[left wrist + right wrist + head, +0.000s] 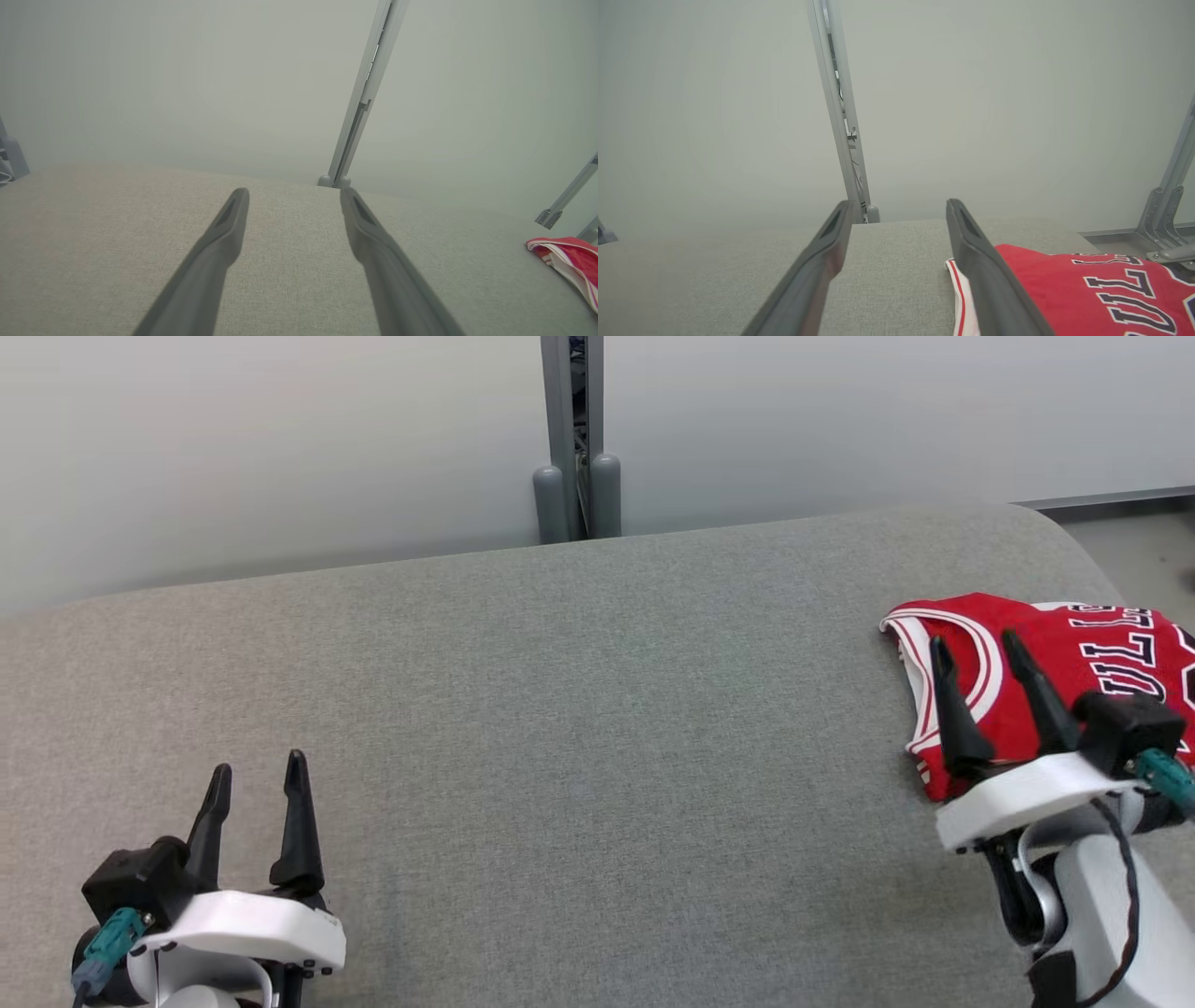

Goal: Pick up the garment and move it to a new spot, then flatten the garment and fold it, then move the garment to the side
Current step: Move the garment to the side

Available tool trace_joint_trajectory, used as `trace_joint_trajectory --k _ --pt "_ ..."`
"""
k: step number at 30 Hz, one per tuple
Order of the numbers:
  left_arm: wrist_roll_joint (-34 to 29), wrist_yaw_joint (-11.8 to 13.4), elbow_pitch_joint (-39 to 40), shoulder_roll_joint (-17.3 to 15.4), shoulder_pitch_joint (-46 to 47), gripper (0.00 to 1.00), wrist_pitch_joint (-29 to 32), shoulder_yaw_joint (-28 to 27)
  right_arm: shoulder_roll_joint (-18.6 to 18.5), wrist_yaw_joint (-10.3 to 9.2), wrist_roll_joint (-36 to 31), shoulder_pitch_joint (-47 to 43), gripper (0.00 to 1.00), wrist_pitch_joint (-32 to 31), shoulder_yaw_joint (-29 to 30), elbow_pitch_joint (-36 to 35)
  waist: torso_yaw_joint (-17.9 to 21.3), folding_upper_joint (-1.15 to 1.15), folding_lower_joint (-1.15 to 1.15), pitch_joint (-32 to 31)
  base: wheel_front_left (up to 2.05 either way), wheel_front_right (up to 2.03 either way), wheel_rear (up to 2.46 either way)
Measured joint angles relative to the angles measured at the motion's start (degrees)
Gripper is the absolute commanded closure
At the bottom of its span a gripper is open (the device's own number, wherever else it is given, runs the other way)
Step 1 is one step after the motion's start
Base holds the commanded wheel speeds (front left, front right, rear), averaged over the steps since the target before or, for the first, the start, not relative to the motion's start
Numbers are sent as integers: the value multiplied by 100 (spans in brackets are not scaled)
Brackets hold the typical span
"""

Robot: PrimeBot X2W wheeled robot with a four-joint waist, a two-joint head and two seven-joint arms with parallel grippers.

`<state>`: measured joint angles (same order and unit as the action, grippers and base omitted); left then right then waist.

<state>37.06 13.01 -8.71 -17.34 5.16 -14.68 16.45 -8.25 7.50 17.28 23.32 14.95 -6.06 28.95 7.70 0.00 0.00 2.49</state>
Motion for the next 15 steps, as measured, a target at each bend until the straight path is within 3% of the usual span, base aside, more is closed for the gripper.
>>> trace_joint_trajectory --k 4,15 --pt "0 68 -89 -14 -97 0 5 2 361 0 -411 -494 0 -193 293 -622 -90 0 0 -26 0 0 0" --pt "-10 169 -154 -36 -477 0 45 38 536 0 -691 -1377 0 -587 401 -1423 -254 0 0 -179 0 0 0"
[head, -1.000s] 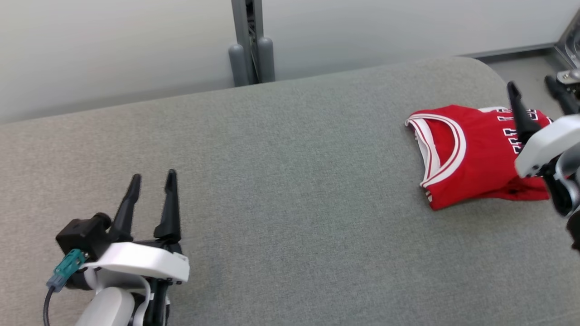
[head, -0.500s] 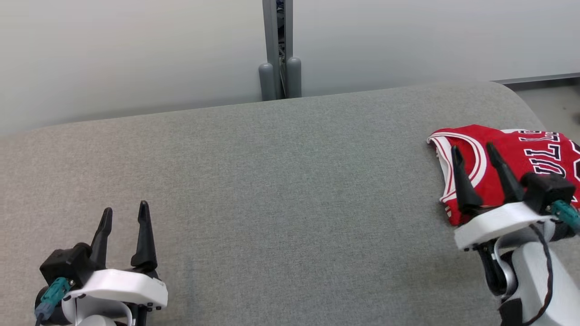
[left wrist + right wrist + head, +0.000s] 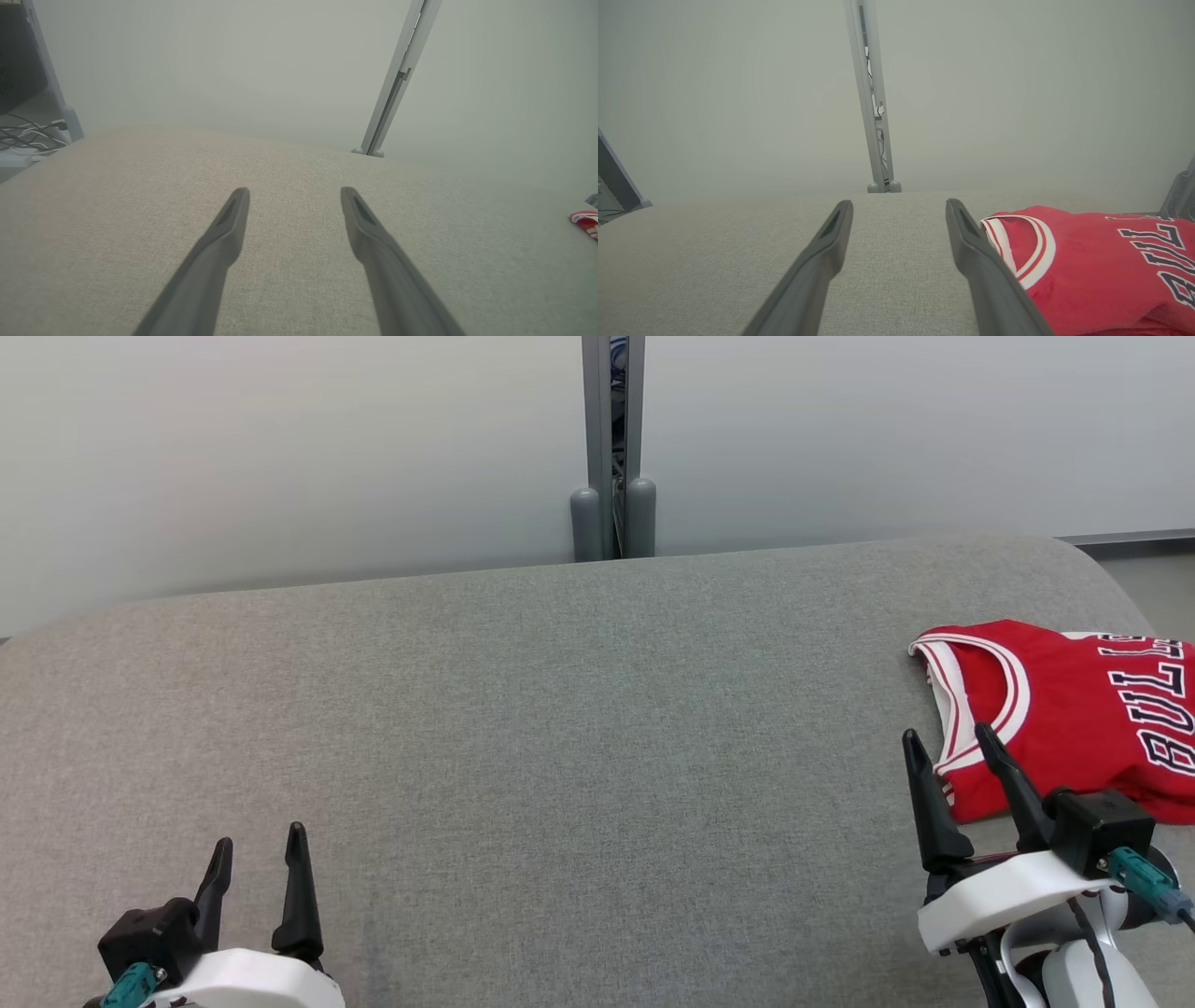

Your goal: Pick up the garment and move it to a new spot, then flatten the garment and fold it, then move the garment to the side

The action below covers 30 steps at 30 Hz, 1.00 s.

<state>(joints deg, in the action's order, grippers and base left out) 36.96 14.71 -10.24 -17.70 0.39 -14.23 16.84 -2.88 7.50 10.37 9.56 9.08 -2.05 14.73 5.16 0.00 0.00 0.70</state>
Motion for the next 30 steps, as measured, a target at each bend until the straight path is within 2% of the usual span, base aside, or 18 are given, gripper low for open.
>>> trace_joint_trajectory --k 15,30 --pt "-104 75 116 81 -315 0 -43 56 7 0 231 -341 0 -101 -315 -160 -217 0 0 -147 0 0 0" --pt "-212 108 211 32 -342 0 -38 116 7 0 332 -456 0 -103 -323 -247 -155 0 0 -156 0 0 0"
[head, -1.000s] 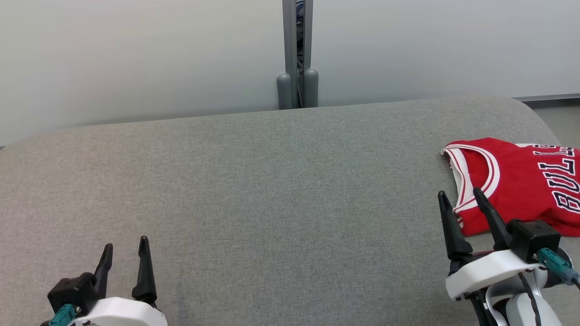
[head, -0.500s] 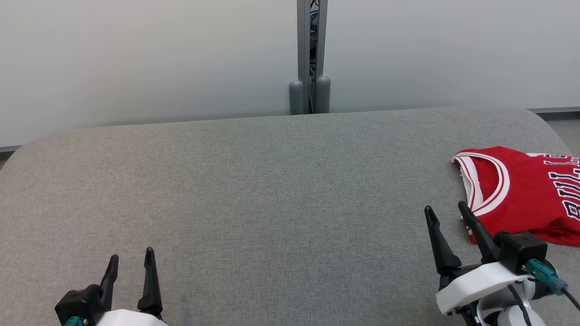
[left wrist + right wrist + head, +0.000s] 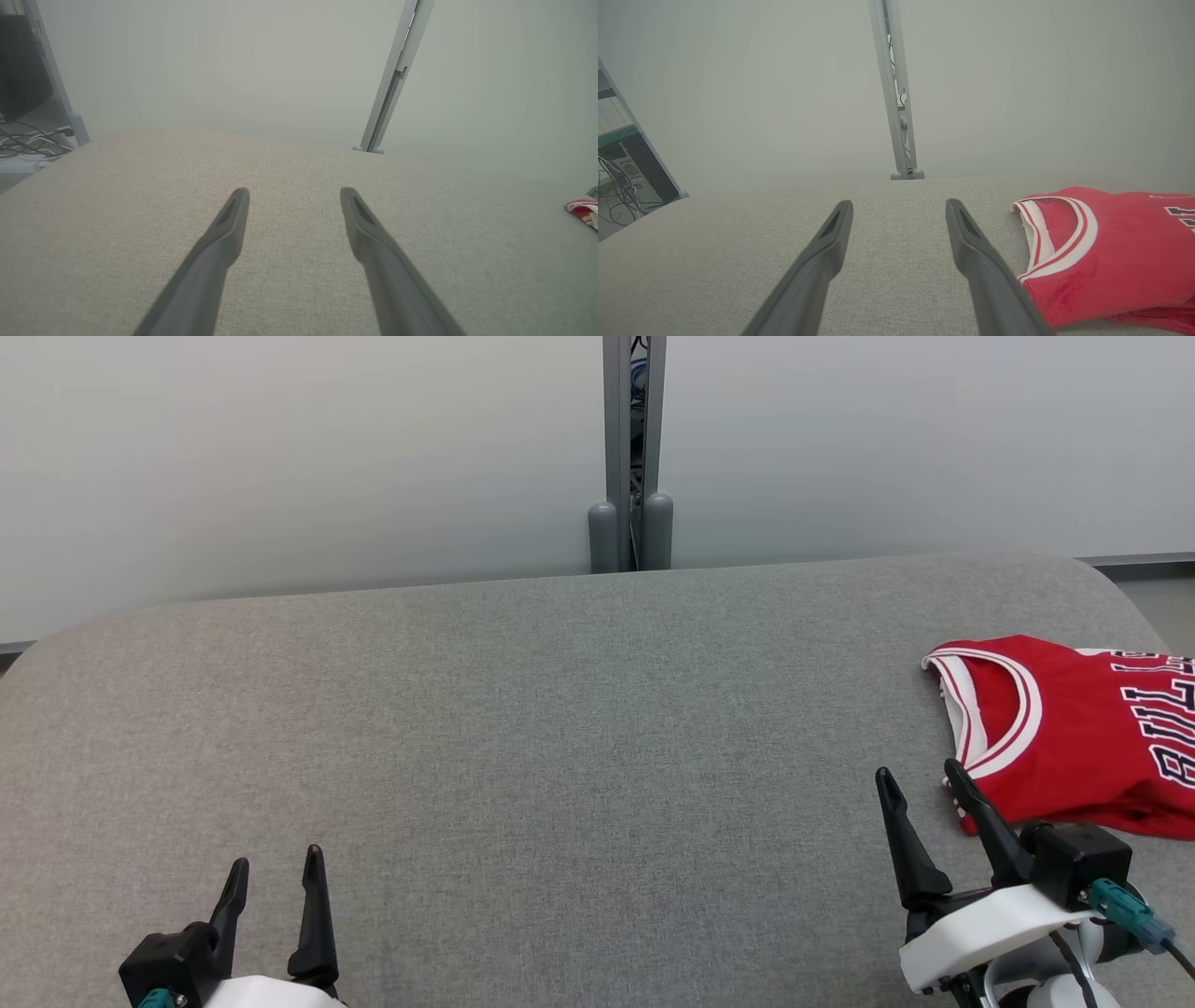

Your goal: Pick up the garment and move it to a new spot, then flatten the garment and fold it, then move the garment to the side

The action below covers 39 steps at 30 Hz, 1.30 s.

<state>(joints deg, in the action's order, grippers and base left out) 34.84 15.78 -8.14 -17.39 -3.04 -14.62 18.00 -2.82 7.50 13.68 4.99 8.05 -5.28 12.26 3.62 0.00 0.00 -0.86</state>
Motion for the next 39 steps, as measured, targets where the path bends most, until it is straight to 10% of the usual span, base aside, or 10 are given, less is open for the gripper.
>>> trace_joint_trajectory --k 10,11,39 --pt "-53 49 34 -53 12 0 49 67 0 0 21 -4 0 -5 0 -16 3 0 0 8 0 0 0" --pt "-75 81 38 -57 14 100 48 68 0 0 22 -4 100 -5 2 -16 1 0 0 6 0 0 0" --pt "1592 -576 -248 479 -34 100 521 -505 25 0 2252 -157 100 -446 243 290 -66 0 0 24 0 0 0"
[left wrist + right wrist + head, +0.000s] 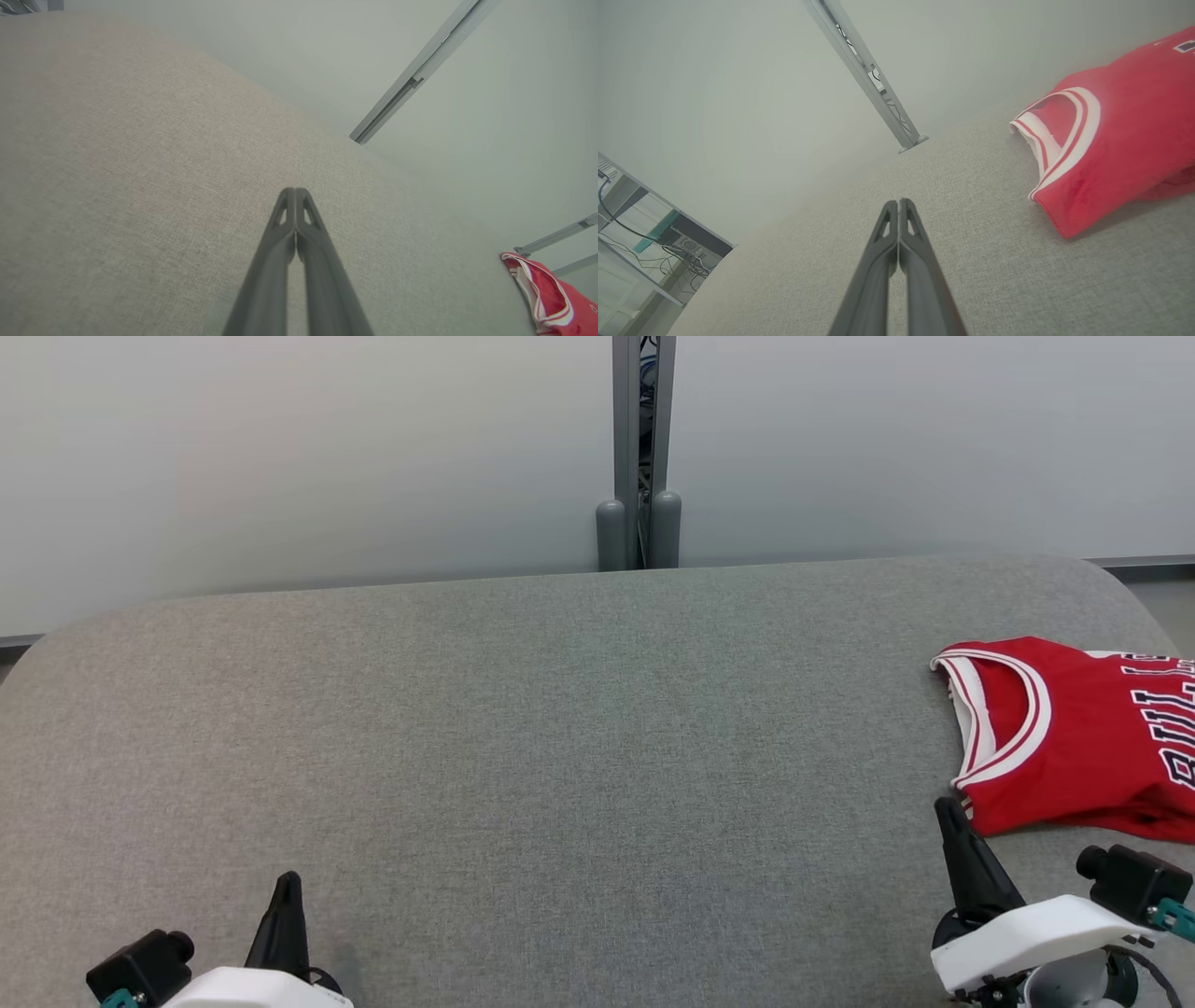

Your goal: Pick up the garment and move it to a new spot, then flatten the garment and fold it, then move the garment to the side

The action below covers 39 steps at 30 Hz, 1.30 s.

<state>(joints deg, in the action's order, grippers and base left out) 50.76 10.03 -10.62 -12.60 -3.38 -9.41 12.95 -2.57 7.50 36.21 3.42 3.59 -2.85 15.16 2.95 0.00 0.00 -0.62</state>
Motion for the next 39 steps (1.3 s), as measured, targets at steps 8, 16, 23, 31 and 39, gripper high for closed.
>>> trace_joint_trajectory --k 8,16,23,31,39 --pt "505 -199 -14 105 63 100 141 -207 -10 -1 672 75 100 -124 86 13 -24 0 0 6 0 0 0" --pt "909 -369 -16 198 139 100 243 -380 -22 -1 1202 92 100 -248 170 24 -43 0 0 12 0 0 0" --pt "1283 -514 -16 275 162 100 367 -544 -33 -1 1706 142 100 -358 246 33 -64 0 0 18 0 0 0" --pt "1671 -684 -16 367 242 100 487 -716 -36 -1 2225 191 100 -467 328 46 -87 0 0 24 0 0 0" --pt "2072 -850 -18 459 277 100 594 -893 -42 -1 2766 223 100 -595 422 55 -112 0 0 31 0 0 0"
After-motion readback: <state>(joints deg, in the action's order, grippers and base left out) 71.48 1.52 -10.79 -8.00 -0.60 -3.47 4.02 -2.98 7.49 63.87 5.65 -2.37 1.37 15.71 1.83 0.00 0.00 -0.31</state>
